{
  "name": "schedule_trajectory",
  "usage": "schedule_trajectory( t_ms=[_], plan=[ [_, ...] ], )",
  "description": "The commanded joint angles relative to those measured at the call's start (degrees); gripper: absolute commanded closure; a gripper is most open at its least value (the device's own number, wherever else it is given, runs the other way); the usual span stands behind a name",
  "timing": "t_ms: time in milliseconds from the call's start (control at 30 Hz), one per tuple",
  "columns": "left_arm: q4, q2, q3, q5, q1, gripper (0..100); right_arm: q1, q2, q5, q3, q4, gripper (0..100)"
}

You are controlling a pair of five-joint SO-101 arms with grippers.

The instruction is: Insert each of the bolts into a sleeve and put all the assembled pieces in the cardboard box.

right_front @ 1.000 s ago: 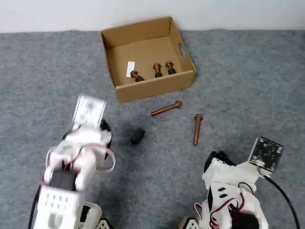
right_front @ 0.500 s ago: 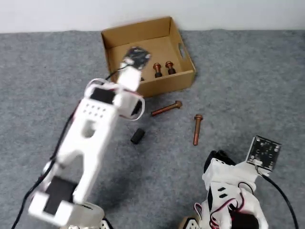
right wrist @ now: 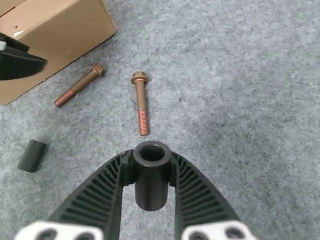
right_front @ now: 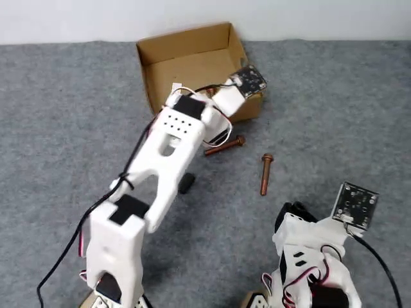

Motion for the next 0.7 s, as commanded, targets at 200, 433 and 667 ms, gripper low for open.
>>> schedule_trajectory(
  t_ms=[200,433,667],
  plan=[
    [9.05,14.95,-23.60,-0.88,1.67,78,0.66,-0.31,0.62,-0.35,-1.36,99.1],
    [9.85,27.25,-38.29,-0.88,1.85,78,2.59,-0.31,0.62,-0.35,-1.36,99.1],
    [11.16,35.34,-46.99,-0.97,2.11,78,2.59,-0.22,0.62,-0.26,-1.36,99.1]
  ],
)
